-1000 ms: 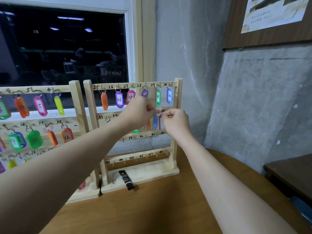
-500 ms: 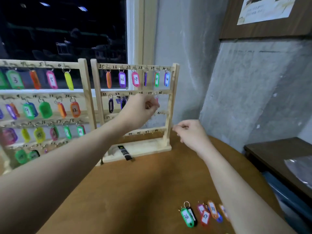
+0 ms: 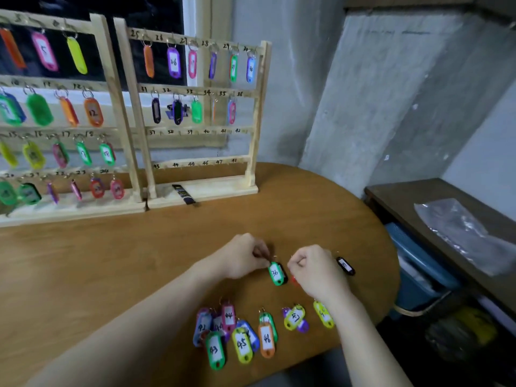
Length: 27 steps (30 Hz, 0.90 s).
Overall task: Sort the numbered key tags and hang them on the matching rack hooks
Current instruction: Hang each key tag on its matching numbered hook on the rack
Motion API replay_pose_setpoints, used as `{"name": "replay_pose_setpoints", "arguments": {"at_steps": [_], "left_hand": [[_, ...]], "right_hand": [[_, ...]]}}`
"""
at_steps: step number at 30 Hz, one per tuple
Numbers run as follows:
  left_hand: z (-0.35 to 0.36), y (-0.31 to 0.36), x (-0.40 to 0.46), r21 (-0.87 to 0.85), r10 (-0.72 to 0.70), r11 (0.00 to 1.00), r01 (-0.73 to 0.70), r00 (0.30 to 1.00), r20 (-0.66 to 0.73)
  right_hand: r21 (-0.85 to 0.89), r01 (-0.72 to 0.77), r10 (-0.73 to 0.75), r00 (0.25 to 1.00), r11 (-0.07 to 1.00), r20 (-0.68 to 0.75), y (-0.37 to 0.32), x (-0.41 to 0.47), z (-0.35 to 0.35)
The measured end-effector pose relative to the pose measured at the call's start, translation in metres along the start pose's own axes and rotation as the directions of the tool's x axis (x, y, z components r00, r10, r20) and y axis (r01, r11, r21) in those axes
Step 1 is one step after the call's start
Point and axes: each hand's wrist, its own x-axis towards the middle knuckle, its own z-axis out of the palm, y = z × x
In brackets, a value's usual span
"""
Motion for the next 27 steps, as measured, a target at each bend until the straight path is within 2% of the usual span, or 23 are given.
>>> {"name": "replay_pose_setpoints", "arguments": {"at_steps": [4,9,18,23,27], "left_hand": [[0.008,-0.004,0.001,-0.066,-0.055,0.997,0.05,0.997,-0.063],[0.01,-0.007,0.002,-0.082,-0.046,0.996,0.041,0.997,-0.059],[0.014,-0.012,-0.004,-0.12,0.037,0.992,-0.045,0.997,-0.074],[0.012,-0.018,-0.005,-0.11,0.107,0.988,-0.113,0.993,-0.058],[0.013,-0.021,-0.003,-0.108,0.124,0.985,-0.132,0.989,-0.078]], "right_hand": [[-0.097,0.049,-0.049,0.999,0.994,0.011,-0.003,-0.009,0.001],[-0.141,0.047,-0.048,0.999,0.989,-0.002,-0.005,-0.009,0.012],[-0.144,0.033,-0.037,0.999,0.989,-0.022,-0.013,-0.006,0.022],[-0.164,0.033,-0.049,0.994,0.986,-0.096,-0.014,-0.005,0.017],[-0.168,0.03,-0.04,0.998,0.985,-0.058,-0.018,0.002,0.019]]}}
